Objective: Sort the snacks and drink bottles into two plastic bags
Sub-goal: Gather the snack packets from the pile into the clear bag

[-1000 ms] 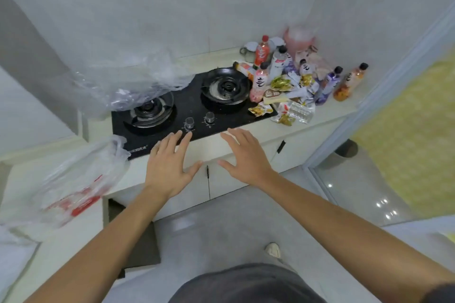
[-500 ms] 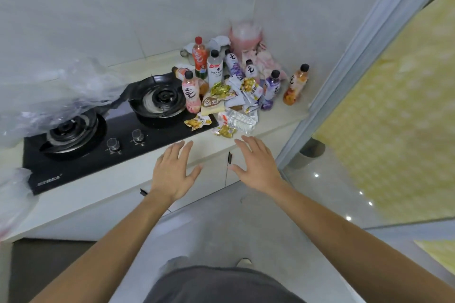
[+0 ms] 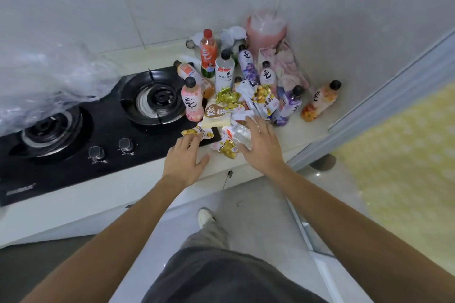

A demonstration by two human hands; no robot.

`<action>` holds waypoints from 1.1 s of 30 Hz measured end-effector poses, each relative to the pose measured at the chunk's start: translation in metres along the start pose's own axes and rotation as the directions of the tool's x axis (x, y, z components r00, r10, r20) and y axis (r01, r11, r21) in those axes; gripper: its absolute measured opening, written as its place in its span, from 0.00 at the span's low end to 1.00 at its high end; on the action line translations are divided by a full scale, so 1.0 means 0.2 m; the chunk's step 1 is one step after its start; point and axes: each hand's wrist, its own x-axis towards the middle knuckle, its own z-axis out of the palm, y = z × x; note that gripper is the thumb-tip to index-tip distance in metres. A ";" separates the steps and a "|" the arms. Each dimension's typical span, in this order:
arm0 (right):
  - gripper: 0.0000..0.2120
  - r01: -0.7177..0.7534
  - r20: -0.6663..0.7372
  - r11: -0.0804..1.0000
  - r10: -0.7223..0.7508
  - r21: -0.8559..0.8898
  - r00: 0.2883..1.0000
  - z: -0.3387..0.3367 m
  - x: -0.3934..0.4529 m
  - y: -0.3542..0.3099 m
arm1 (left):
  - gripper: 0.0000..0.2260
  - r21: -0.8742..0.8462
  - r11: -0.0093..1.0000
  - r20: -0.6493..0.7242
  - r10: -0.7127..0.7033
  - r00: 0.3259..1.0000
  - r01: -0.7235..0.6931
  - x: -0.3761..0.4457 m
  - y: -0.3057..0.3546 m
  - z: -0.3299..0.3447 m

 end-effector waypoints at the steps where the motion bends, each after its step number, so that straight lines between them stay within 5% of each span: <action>1: 0.37 -0.004 0.010 1.000 0.004 -0.006 1.000 0.00 0.05 0.01 | 0.28 -0.011 1.000 0.008 -0.008 1.000 0.008 0.04 0.00 0.01; 7: 0.36 -0.076 0.118 0.996 0.071 0.036 0.990 0.02 0.34 0.04 | 0.28 -0.141 0.990 0.061 0.010 0.998 -0.002 0.31 0.05 0.02; 12: 0.27 -0.264 0.131 0.948 0.243 0.180 0.961 0.06 0.49 0.09 | 0.26 -0.419 0.897 0.163 -0.080 0.983 0.143 0.60 0.20 -0.02; 17: 0.15 -0.370 0.219 0.899 0.323 0.232 0.921 0.08 0.57 0.14 | 0.20 -0.696 0.506 0.329 -0.406 0.853 0.509 0.88 0.30 0.02; 20: 0.14 -0.403 0.237 0.862 0.341 0.307 0.910 0.11 0.59 0.15 | 0.09 -0.745 0.313 0.389 -0.514 0.764 0.589 0.98 0.34 0.04; 23: 0.18 -0.446 0.253 0.834 0.377 0.325 0.891 0.12 0.61 0.14 | 0.10 -0.767 0.165 0.455 -0.542 0.707 0.620 1.00 0.38 0.05; 28: 0.10 -0.446 0.251 0.800 0.372 0.402 0.894 0.07 0.59 0.16 | 0.12 -0.813 -0.009 0.491 -0.550 0.676 0.583 0.98 0.40 0.05; 33: 0.10 -0.469 0.213 0.761 0.419 0.449 0.883 0.02 0.49 0.21 | 0.15 -0.852 -0.037 0.462 -0.522 0.717 0.522 0.85 0.40 0.01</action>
